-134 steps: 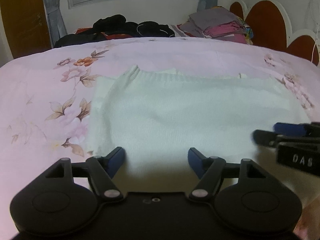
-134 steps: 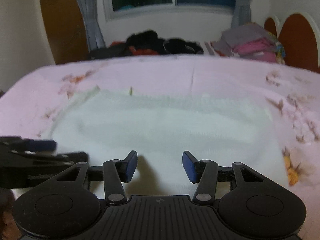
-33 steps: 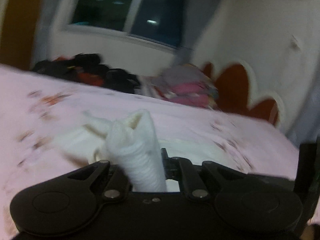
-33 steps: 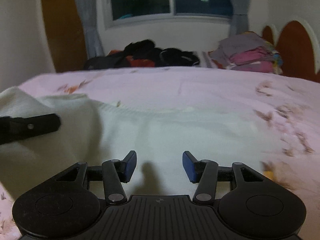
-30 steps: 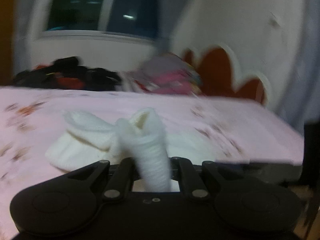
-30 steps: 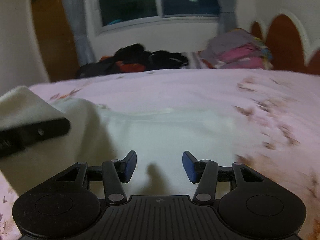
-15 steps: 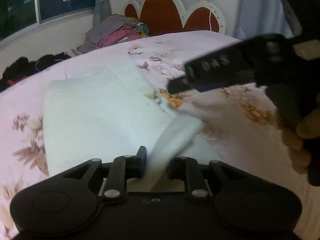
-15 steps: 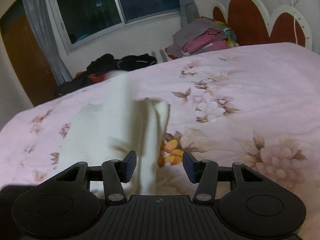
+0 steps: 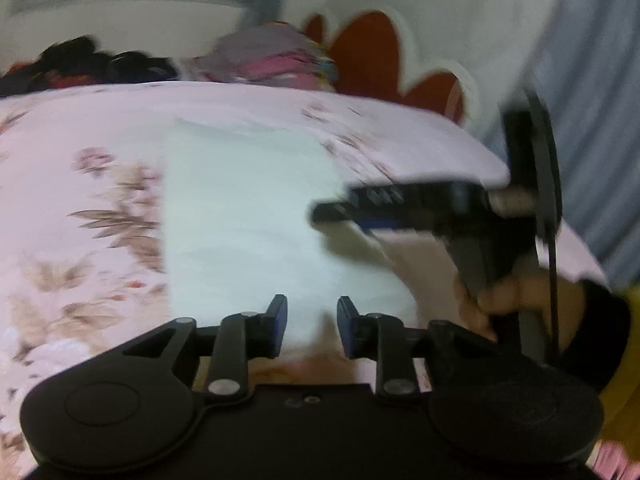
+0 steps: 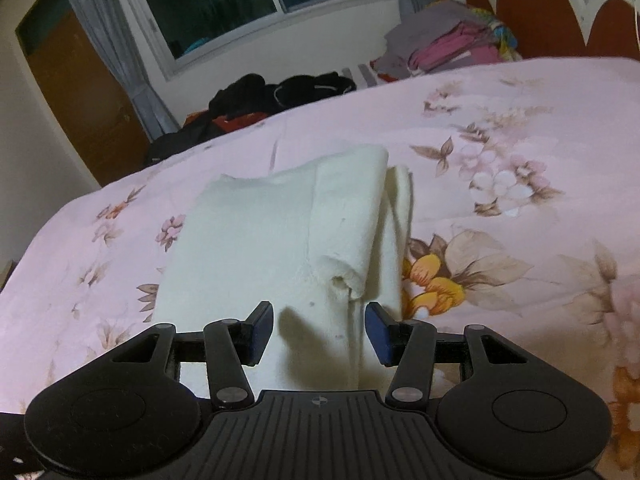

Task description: Fold small clothes

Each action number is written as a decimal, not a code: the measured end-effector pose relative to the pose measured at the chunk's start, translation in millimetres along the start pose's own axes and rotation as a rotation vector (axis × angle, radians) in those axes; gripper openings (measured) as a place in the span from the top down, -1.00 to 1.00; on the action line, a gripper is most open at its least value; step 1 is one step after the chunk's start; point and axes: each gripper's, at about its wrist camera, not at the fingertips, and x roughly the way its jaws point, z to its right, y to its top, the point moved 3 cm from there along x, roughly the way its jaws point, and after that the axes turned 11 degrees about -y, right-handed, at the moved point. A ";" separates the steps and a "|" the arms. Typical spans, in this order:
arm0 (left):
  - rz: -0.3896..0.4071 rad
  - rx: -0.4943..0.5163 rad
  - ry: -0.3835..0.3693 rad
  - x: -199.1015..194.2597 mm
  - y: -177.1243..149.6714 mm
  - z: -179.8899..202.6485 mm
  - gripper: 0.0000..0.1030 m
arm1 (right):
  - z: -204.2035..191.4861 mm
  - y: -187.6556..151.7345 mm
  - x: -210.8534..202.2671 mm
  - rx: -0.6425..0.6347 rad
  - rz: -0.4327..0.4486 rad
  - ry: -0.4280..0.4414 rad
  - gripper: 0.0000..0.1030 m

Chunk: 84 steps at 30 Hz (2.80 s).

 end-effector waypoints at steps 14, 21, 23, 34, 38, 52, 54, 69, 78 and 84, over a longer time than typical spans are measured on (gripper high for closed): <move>-0.003 -0.220 0.260 16.6 47.4 -68.1 0.27 | -3.1 15.4 22.6 0.066 -0.037 0.015 0.06; -0.012 -0.164 0.293 30.4 57.2 -69.1 0.17 | 2.2 23.8 33.2 0.113 -0.025 0.021 0.25; -0.014 -0.158 0.294 33.0 57.9 -69.1 0.12 | 0.9 26.0 36.5 0.107 -0.032 0.027 0.26; -0.004 -0.137 0.276 28.4 57.6 -66.9 -0.04 | 7.5 33.2 18.8 0.041 -0.037 0.053 0.68; -0.019 -0.141 0.249 27.4 51.2 -63.7 -0.08 | 10.1 35.3 9.6 -0.024 -0.013 0.017 0.68; -0.060 -0.127 0.250 35.3 31.6 -69.6 -0.24 | 30.4 18.6 -5.4 0.048 -0.064 0.014 0.57; -0.059 -0.119 0.250 34.4 30.0 -70.3 -0.24 | 31.5 8.1 -15.6 0.055 -0.084 0.017 0.57; -0.082 -0.084 0.258 28.1 24.7 -72.2 -0.23 | 36.3 -62.2 -51.9 0.128 -0.159 -0.039 0.57; -0.047 -0.097 0.222 11.3 46.7 -64.8 -0.20 | 33.4 -35.0 -79.5 0.105 -0.091 -0.059 0.56; -0.006 -0.120 0.212 16.1 77.4 -62.4 -0.30 | 30.9 15.1 -76.2 0.109 0.014 -0.058 -0.23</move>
